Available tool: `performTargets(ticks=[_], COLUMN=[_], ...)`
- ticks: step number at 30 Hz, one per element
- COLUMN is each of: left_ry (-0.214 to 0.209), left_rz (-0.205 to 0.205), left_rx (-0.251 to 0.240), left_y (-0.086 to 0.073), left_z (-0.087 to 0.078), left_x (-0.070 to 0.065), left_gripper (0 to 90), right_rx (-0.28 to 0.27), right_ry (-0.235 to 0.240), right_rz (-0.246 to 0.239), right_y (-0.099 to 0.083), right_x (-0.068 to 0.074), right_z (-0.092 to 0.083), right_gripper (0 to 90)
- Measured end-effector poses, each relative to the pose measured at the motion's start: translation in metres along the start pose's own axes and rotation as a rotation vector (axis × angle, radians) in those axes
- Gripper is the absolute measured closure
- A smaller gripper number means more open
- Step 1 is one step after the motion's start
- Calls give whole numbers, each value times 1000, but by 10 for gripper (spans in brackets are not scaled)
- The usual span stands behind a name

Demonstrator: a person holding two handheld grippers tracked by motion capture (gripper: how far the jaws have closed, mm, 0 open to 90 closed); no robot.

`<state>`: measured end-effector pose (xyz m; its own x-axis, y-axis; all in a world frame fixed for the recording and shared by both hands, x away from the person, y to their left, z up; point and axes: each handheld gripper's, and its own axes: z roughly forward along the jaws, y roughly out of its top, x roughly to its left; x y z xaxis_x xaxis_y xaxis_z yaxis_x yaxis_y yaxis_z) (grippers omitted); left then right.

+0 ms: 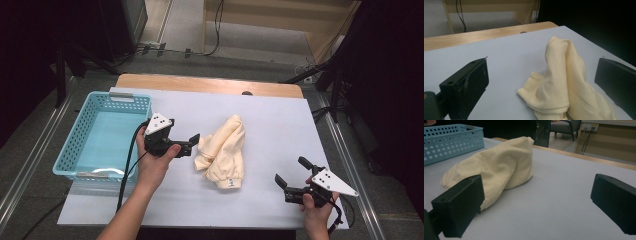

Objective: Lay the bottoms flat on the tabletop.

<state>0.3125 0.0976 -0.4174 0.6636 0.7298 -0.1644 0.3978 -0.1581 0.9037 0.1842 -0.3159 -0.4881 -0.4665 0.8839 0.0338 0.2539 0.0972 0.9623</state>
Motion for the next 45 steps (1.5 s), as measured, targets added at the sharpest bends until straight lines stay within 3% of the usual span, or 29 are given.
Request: performTargets(ticks=[16, 23, 25, 36, 41, 45], left_ry=[-69, -75, -77, -70, -66, -72], left_rz=[2, 8, 8, 7, 1, 4], left_rx=[43, 65, 68, 110, 136, 146], left_y=[-32, -41, -44, -62, -69, -71], left_z=[14, 17, 17, 19, 21, 21], left_x=[-12, -14, -15, -14, -13, -13], left_gripper=[49, 77, 141, 142, 247, 342], right_rx=[18, 23, 20, 40, 55, 83], right_ry=[62, 91, 98, 116, 135, 169], right_rz=[-34, -45, -46, -62, -36, -42], right_y=[13, 19, 21, 26, 31, 33], right_x=[23, 35, 39, 52, 57, 64], right_z=[18, 29, 32, 49, 61, 72], right_gripper=[0, 0, 0, 0, 0, 0])
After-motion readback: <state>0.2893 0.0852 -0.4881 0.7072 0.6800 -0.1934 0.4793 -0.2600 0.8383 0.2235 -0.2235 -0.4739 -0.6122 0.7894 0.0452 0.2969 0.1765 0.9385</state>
